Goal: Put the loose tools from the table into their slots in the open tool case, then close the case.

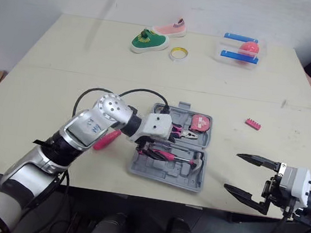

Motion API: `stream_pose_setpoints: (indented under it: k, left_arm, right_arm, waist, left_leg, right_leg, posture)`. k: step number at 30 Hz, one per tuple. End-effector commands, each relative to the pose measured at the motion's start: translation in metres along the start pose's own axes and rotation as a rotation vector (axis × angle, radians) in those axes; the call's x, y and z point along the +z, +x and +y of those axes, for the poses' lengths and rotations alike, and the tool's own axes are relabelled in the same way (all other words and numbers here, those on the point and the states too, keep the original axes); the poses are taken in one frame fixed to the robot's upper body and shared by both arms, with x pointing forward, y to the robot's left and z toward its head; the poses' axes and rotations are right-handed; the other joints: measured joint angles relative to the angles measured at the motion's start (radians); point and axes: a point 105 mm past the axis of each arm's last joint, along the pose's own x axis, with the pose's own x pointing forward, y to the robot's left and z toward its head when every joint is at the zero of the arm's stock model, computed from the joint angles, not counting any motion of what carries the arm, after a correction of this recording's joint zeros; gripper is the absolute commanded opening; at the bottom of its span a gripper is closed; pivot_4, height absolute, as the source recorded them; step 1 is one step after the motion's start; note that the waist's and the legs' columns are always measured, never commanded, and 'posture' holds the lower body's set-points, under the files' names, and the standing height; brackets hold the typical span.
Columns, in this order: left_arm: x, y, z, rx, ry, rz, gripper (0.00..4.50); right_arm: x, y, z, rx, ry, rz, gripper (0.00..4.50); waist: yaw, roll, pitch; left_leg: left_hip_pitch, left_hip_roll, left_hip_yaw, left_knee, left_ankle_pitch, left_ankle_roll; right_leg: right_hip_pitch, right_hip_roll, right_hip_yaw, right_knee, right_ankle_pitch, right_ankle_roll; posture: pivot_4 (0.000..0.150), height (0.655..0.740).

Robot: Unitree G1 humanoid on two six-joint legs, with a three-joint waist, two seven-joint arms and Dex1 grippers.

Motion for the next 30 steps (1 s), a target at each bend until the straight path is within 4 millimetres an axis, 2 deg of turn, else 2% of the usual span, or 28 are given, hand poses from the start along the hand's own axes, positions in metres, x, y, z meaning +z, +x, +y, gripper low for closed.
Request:
stream_pose_setpoints:
  k: [1, 5, 7, 10, 13, 19, 21, 24, 30]
  left_arm:
    - [0.015, -0.005, 0.002, 0.067, 0.035, -0.25, 2.27]
    - [0.007, 0.0, 0.002, 0.12, 0.006, -0.323, 0.59]
    - [-0.008, 0.008, -0.004, 0.098, -0.031, -0.276, 0.16]
    - [-0.022, 0.016, -0.009, 0.1, -0.1, -0.25, 0.16]
    - [-0.028, 0.02, -0.004, 0.136, -0.134, -0.239, 0.16]
    - [-0.046, 0.032, -0.007, 0.129, -0.167, -0.176, 0.16]
    - [-0.048, 0.034, -0.018, 0.061, -0.147, -0.173, 0.16]
    - [-0.053, 0.037, -0.02, 0.067, -0.155, -0.154, 0.16]
    - [-0.087, 0.045, -0.023, 0.095, -0.235, -0.027, 0.16]
  right_arm:
    - [0.008, 0.004, 0.0, -0.005, -0.018, -0.017, 4.5]
    - [0.01, 0.011, 0.0, -0.009, -0.016, -0.027, 4.5]
    - [0.01, 0.015, 0.0, -0.008, -0.016, -0.032, 4.5]
    - [0.009, 0.017, 0.0, -0.009, -0.016, -0.034, 4.5]
    - [0.008, 0.017, 0.0, -0.009, -0.015, -0.033, 4.5]
    - [0.006, 0.017, 0.001, -0.007, -0.012, -0.033, 4.5]
    - [0.006, 0.017, 0.002, -0.006, -0.011, -0.034, 4.5]
    - [0.005, 0.017, 0.002, -0.006, -0.011, -0.035, 4.5]
    - [0.004, 0.017, 0.004, -0.009, -0.011, -0.046, 4.5]
  waist:
    - [0.0, 0.0, 0.0]
    - [0.004, 0.0, 0.0]
    - [0.008, 0.0, 0.0]
    - [0.011, 0.001, 0.0]
    - [0.013, 0.0, 0.0]
    - [0.014, 0.0, 0.0]
    - [0.013, 0.0, 0.0]
    - [0.013, 0.001, 0.0]
    - [0.014, 0.001, -0.002]
  left_leg:
    - [0.0, 0.0, 0.0, 0.0, 0.0, 0.0]
    - [0.0, 0.0, 0.0, 0.001, 0.0, 0.0]
    - [0.0, 0.0, 0.0, 0.001, 0.0, 0.001]
    - [0.0, -0.001, 0.0, 0.001, 0.0, 0.001]
    - [0.0, -0.001, 0.0, 0.002, -0.001, 0.002]
    - [0.0, -0.002, 0.0, 0.002, -0.001, 0.003]
    - [0.0, -0.002, 0.0, 0.002, -0.001, 0.003]
    - [0.0, -0.001, 0.0, 0.001, -0.002, 0.003]
    - [0.001, -0.001, -0.001, 0.002, -0.002, 0.003]
  right_leg:
    - [0.0, -0.001, 0.0, 0.0, 0.0, 0.0]
    - [0.001, -0.001, -0.001, 0.001, 0.0, 0.0]
    - [0.001, -0.001, -0.002, 0.001, 0.0, 0.0]
    - [0.001, 0.0, -0.003, 0.001, 0.0, 0.0]
    - [0.001, 0.0, -0.004, 0.001, 0.0, 0.0]
    - [0.001, -0.001, -0.005, 0.0, 0.001, 0.001]
    - [0.001, -0.001, -0.006, 0.0, 0.001, 0.001]
    - [0.001, -0.001, -0.01, 0.0, 0.001, 0.001]
    - [0.003, -0.002, -0.01, 0.0, 0.001, 0.001]
  posture:
    - [0.15, 0.74]
    - [0.15, 0.74]
    - [0.15, 0.74]
    - [0.15, 0.74]
    - [0.15, 0.74]
    - [0.15, 0.74]
    - [0.15, 0.74]
    - [0.15, 0.74]
    - [0.15, 0.74]
